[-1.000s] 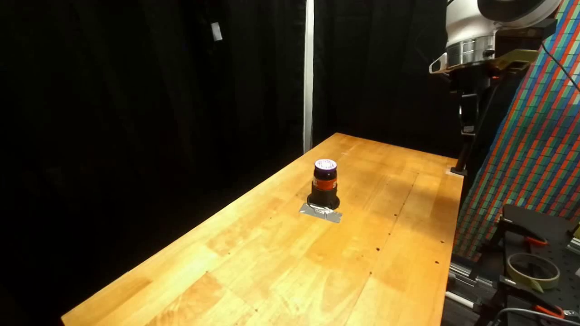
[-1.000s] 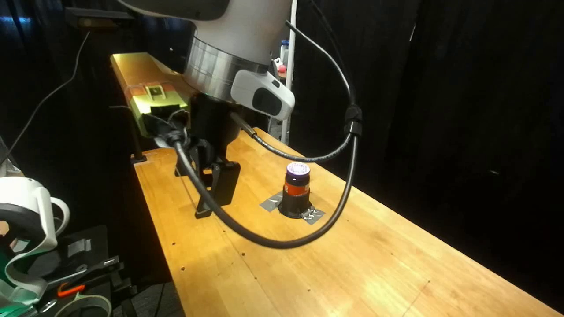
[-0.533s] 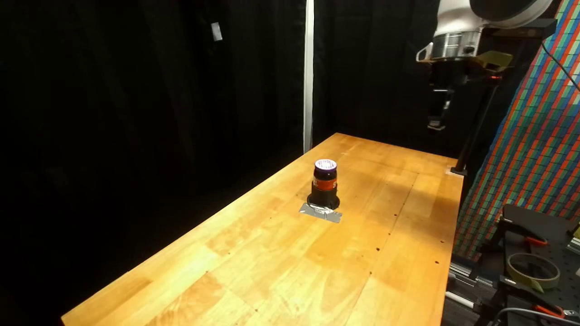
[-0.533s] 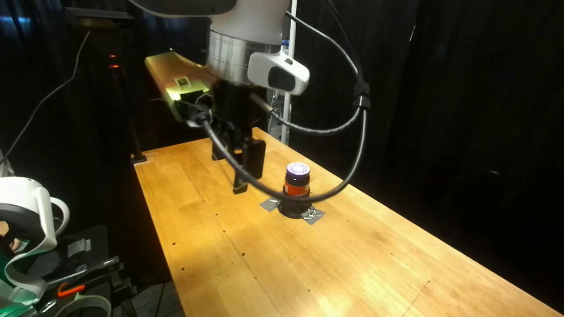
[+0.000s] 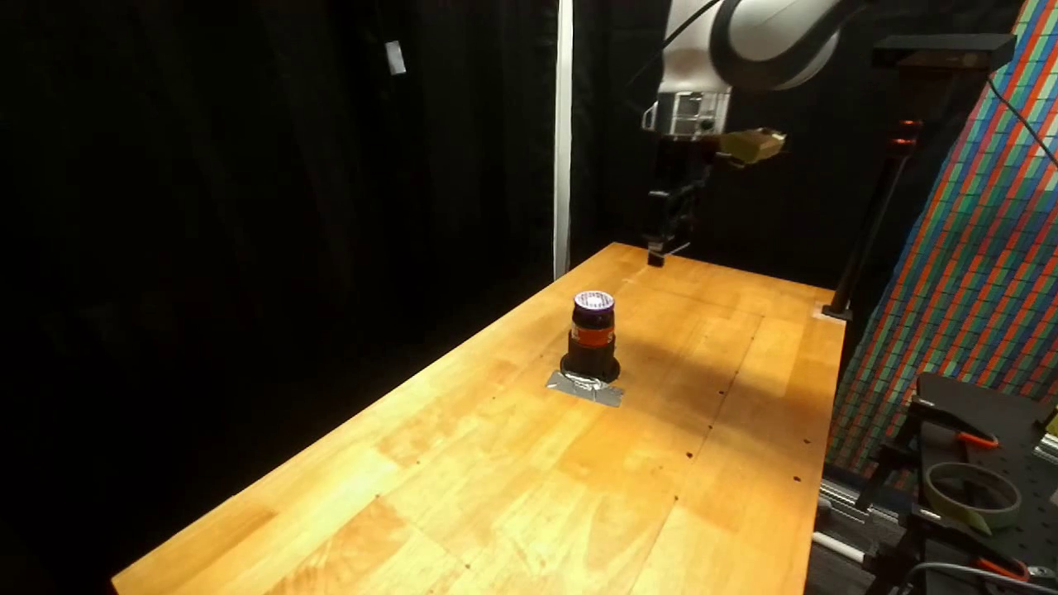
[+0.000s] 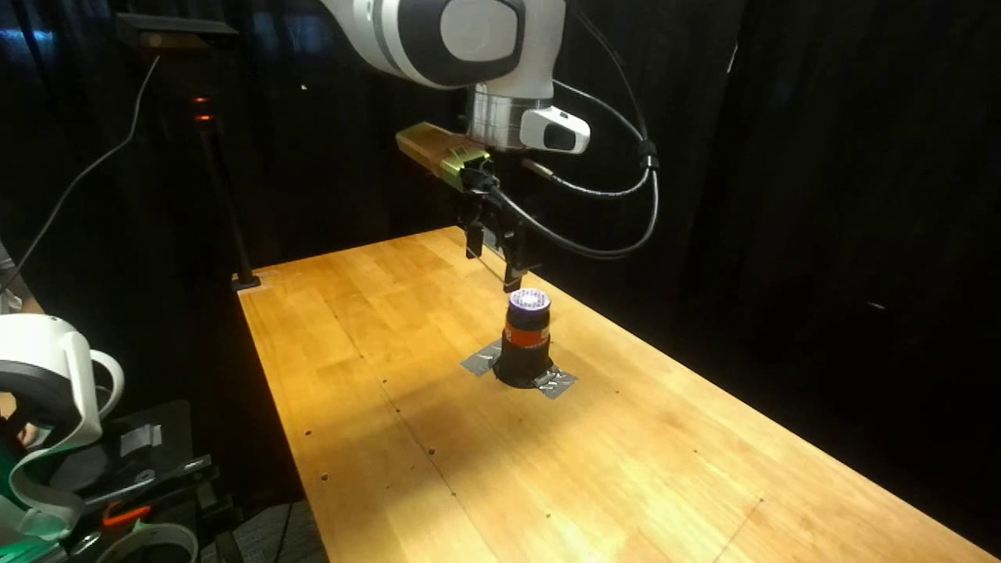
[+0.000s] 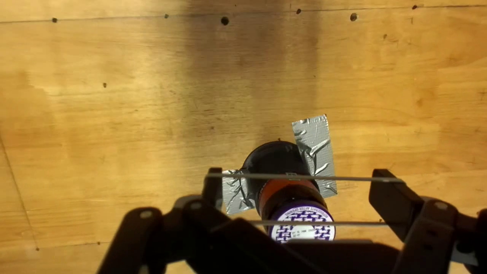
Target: Put the rubber band on the jar.
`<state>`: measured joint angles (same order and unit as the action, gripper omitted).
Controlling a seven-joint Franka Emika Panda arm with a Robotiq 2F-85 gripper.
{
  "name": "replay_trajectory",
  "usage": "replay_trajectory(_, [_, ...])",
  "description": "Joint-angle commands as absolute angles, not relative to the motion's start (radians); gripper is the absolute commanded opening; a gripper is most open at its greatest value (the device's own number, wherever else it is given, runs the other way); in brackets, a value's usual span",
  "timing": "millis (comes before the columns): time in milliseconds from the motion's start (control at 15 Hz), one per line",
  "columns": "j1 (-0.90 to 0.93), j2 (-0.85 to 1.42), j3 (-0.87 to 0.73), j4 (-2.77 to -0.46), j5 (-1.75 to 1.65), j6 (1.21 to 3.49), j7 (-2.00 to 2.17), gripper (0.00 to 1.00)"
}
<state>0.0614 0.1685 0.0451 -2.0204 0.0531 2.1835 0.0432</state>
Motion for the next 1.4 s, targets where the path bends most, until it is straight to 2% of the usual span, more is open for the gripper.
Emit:
replay_trajectory(0, [0.08, 0.374, 0.063, -1.774, 0.049, 2.072, 0.055, 1.0])
replay_trajectory(600, [0.126, 0.622, 0.041, -1.521, -0.023, 2.098, 0.128, 1.0])
replay_trajectory(1333, [0.118, 0.745, 0.034, -1.402, -0.012, 2.016, 0.116, 1.0])
